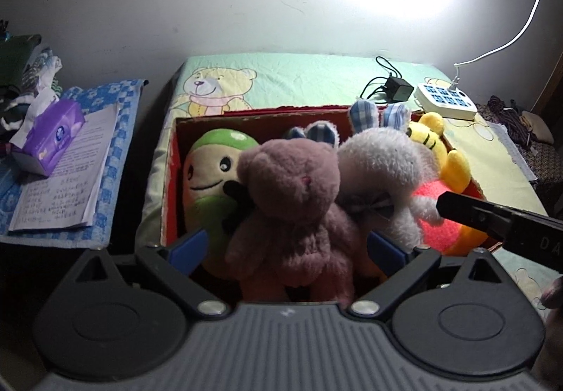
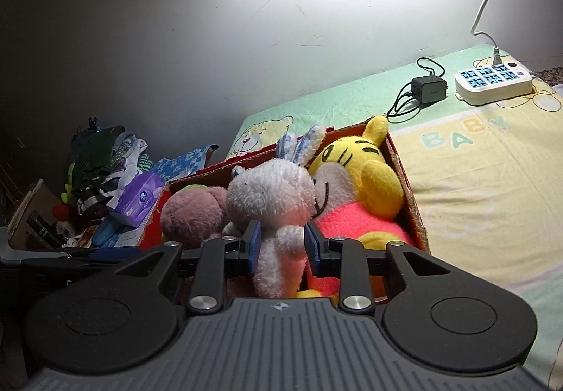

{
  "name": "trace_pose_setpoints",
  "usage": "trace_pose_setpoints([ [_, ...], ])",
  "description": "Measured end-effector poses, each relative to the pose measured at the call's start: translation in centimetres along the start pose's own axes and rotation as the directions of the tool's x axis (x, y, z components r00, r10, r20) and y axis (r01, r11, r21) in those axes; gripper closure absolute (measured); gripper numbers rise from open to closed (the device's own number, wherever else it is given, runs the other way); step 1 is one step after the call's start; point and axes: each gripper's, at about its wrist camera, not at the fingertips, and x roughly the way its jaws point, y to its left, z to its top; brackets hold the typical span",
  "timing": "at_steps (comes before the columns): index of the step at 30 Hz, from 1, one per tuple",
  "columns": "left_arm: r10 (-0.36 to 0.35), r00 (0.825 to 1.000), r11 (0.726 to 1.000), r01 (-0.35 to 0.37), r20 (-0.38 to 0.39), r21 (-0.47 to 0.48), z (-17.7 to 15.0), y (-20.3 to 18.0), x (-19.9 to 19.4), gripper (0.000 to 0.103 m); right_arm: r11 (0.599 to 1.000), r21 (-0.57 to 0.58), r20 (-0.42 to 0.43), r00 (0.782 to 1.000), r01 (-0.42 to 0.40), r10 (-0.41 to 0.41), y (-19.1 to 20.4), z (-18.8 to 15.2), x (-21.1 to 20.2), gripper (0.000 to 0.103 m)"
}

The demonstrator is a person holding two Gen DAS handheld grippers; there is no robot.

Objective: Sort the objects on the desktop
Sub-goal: 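Open the right gripper and withdraw it from the pink bear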

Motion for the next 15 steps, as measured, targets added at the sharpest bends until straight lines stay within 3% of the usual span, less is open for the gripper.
trace_pose_setpoints([
  [5, 0.032, 0.999, 0.999, -0.032, -0.031, 0.009, -0.1, -1.0, 0.3, 0.005, 1.0, 0.003, 0.002, 1.0, 0.022, -0.022, 0.0, -0.1, -0.4, 0.072],
  [15, 0.162, 0.985, 0.987, -0.161, -0.055, 0.027, -0.4, -2.6, 0.8, 0.004, 0.998, -0.01, -0.005, 0.998, 0.06, -0.06, -0.5, -0.1, -0.9, 0.072],
])
